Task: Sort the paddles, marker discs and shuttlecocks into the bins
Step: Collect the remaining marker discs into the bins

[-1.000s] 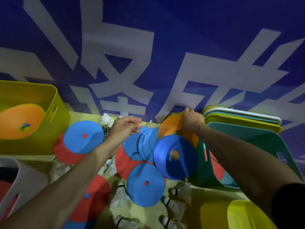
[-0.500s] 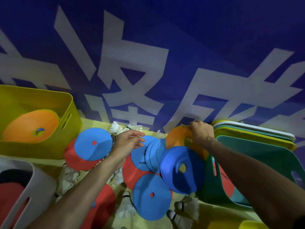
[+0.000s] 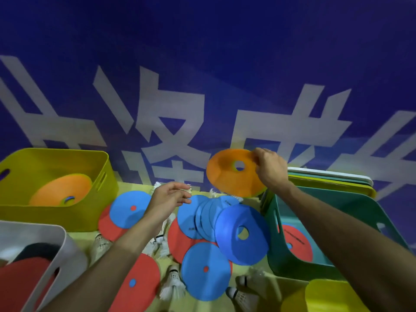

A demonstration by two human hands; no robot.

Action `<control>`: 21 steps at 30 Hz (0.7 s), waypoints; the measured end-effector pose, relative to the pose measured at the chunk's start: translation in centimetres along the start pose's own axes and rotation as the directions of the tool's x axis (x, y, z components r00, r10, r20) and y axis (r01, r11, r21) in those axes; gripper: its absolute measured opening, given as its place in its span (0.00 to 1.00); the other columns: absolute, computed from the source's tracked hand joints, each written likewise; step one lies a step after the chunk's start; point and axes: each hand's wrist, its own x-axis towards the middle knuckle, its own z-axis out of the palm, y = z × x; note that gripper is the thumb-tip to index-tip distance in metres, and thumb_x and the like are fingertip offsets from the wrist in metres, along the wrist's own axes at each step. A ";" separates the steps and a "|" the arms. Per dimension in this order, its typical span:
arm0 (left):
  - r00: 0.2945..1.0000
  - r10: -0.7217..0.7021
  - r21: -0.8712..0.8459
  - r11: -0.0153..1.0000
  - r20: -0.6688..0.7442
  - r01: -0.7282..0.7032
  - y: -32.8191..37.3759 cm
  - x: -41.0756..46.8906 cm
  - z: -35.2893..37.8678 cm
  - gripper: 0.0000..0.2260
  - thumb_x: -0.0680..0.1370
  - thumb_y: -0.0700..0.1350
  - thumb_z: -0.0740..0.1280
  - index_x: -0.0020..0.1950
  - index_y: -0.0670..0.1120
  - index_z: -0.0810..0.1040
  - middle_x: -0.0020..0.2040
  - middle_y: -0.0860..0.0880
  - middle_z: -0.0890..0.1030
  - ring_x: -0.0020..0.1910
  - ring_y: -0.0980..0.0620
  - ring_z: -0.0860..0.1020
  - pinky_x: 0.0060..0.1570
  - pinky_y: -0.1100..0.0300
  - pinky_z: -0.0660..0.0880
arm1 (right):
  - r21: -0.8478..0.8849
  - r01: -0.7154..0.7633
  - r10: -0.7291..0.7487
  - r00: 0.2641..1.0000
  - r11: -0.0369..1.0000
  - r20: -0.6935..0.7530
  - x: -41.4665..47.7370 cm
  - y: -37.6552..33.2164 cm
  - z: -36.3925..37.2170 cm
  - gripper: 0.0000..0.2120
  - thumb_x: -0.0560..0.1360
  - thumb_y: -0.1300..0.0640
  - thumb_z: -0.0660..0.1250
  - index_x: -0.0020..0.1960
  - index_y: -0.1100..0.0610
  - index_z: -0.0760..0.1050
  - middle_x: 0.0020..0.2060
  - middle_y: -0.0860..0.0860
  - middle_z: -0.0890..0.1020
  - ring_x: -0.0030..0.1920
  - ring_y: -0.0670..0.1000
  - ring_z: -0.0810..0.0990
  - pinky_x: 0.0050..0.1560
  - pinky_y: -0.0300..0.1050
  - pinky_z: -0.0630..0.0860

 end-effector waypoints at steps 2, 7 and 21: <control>1.000 0.014 0.008 1.000 -0.004 -0.014 0.6 -1.0 0.2 0.09 0.77 0.34 0.61 0.49 0.44 0.80 0.44 0.43 0.84 0.41 0.50 0.83 0.49 0.58 0.77 | 0.112 -0.030 0.033 0.999 0.993 -0.034 -0.4 0.0 -0.8 0.12 0.79 0.59 0.60 0.62 0.55 0.72 0.54 0.56 0.81 0.51 0.59 0.80 0.49 0.56 0.79; 1.000 0.028 0.053 0.998 -0.010 -0.027 1.0 -2.6 1.8 0.10 0.77 0.34 0.61 0.50 0.45 0.79 0.45 0.45 0.84 0.44 0.49 0.83 0.53 0.54 0.77 | 0.474 -0.248 0.253 0.966 0.845 0.055 -1.9 -0.1 -1.9 0.12 0.81 0.55 0.59 0.63 0.56 0.68 0.57 0.58 0.79 0.52 0.58 0.79 0.51 0.55 0.77; 0.995 -0.056 -0.194 0.980 -0.079 0.039 -0.9 -6.9 4.0 0.09 0.81 0.49 0.61 0.59 0.50 0.75 0.55 0.45 0.82 0.49 0.49 0.83 0.49 0.50 0.80 | 0.747 -0.523 0.382 0.842 0.410 0.380 -5.8 -0.6 2.2 0.08 0.74 0.61 0.67 0.38 0.53 0.76 0.38 0.52 0.79 0.43 0.55 0.78 0.45 0.58 0.79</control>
